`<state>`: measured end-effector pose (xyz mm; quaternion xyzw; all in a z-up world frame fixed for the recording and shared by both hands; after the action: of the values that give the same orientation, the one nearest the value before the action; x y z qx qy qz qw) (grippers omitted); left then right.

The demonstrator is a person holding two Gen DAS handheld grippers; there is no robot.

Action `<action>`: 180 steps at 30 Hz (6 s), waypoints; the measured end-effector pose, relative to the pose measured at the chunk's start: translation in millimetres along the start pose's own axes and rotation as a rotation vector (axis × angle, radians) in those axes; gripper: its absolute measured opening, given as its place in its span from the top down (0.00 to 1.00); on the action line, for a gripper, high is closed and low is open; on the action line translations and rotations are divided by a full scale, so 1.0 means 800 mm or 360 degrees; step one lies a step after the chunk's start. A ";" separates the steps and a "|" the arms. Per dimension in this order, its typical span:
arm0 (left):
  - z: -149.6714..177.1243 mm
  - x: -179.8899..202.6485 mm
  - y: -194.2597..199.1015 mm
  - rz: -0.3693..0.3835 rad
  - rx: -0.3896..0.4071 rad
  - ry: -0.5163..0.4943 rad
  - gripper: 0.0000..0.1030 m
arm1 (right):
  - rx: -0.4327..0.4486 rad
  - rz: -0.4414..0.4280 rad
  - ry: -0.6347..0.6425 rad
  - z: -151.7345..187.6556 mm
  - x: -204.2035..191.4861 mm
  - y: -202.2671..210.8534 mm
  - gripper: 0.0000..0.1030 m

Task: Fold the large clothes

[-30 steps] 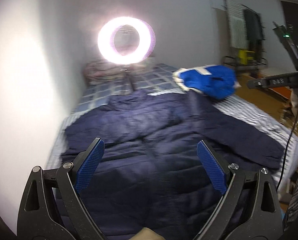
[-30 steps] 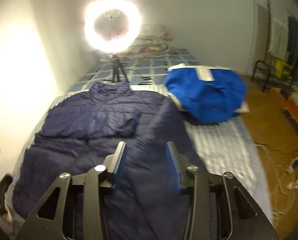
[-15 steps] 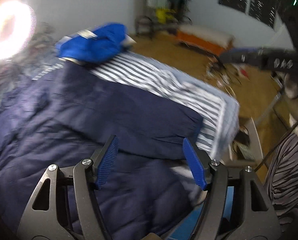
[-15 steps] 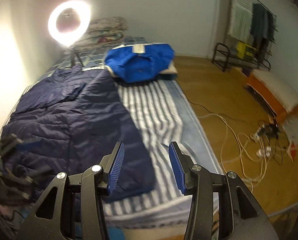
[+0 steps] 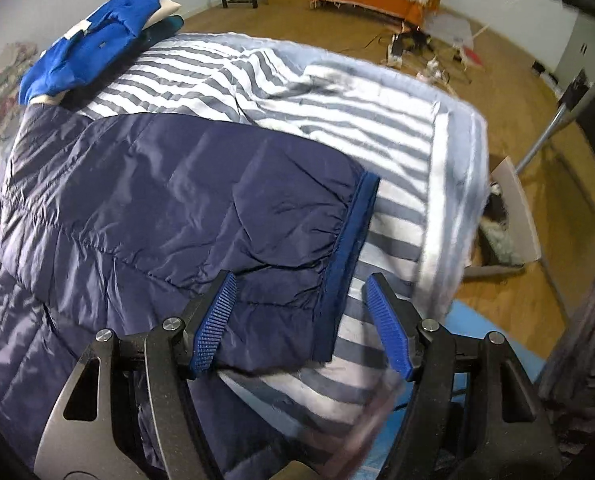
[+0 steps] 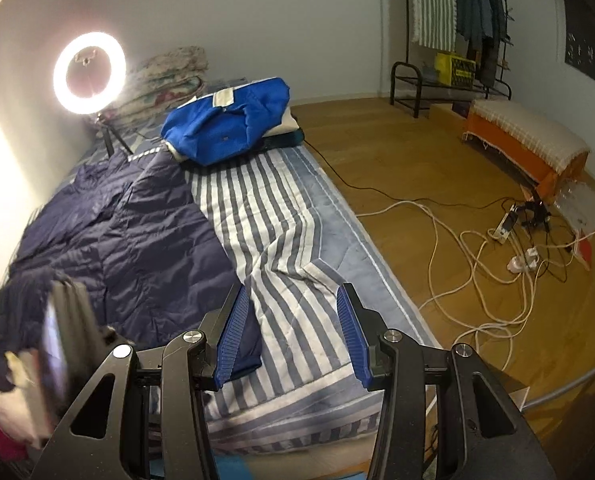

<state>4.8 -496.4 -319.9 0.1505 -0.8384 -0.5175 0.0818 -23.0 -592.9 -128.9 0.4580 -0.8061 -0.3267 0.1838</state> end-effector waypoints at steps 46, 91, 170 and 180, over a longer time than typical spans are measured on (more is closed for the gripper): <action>0.236 -0.706 0.224 -0.0606 0.0535 0.1484 0.97 | -0.0092 0.0011 0.0412 0.000 -0.190 -0.039 0.57; 0.445 -0.576 0.369 -0.0667 0.0340 0.1609 0.33 | -0.0127 -0.0233 0.0496 0.052 -0.227 -0.064 0.43; 0.259 -0.771 0.481 -0.0615 0.0989 0.1839 0.98 | -0.0028 -0.0815 -0.0087 -0.291 -0.345 -0.173 0.97; 0.272 -0.837 0.354 -0.0661 0.0724 0.1917 0.98 | -0.0184 -0.0644 -0.0017 -0.275 -0.380 -0.290 0.97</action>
<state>524.0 31.3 -153.1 0.5841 -0.6883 -0.1589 0.3999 407.6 -496.0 -131.3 0.5976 -0.6785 -0.4050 0.1360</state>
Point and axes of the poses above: each gripper's, at about its wrist camera, not at the fingertips, and y roughly against the way its jaws point, x to its right, z to its underside, the point moved 7 cm from there along -y, roughly the way its jaws point, and after that the axes turned 2 degrees about z, right-handed, at the moved point
